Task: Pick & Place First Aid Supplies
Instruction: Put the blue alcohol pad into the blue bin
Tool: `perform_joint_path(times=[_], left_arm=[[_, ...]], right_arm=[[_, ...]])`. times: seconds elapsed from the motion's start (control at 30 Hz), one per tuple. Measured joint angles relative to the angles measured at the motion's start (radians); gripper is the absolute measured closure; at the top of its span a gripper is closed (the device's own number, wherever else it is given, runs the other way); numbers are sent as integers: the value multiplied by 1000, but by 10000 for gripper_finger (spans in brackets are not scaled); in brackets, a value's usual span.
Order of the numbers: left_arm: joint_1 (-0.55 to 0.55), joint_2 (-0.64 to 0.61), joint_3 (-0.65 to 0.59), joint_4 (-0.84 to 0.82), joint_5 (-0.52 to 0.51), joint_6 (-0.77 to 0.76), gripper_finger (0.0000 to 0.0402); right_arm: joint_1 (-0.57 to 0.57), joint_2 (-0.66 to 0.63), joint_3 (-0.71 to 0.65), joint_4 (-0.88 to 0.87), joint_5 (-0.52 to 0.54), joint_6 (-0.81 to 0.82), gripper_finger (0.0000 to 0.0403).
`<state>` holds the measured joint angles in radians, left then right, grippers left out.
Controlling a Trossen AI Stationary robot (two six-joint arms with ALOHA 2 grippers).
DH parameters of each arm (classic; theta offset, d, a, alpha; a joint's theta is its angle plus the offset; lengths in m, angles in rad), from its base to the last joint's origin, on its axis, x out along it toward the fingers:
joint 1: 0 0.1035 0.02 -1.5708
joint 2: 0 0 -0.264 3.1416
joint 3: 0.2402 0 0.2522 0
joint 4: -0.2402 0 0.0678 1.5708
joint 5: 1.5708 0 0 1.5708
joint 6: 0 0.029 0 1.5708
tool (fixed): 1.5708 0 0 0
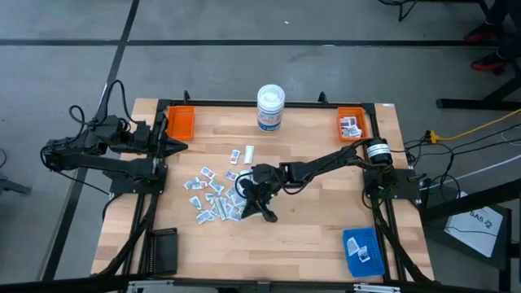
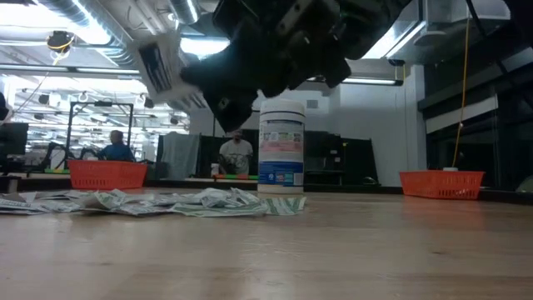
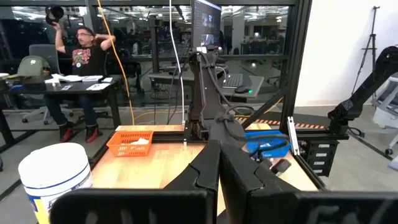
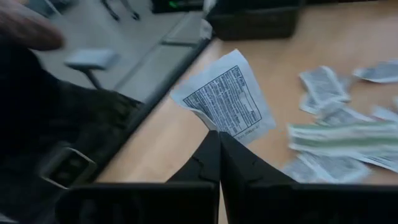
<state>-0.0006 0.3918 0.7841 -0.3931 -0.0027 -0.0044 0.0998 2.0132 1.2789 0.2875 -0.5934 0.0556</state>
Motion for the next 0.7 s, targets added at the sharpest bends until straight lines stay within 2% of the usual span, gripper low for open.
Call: perform_joint_path(times=[0.2, 0.43, 0.53, 0.7], left_arm=[[0, 0, 0, 0, 0, 0, 397], [0, 0, 0, 0, 0, 0, 398], [0, 0, 0, 0, 0, 0, 398], [0, 0, 0, 0, 0, 0, 398]], right_arm=[[-9, -1, -2, 43, -82, 69, 402], [-41, -9, -89, 160, -78, 135, 402], [-44, -56, -130, 128, -20, 121, 403], [-41, -151, -140, -63, 72, 46, 403]])
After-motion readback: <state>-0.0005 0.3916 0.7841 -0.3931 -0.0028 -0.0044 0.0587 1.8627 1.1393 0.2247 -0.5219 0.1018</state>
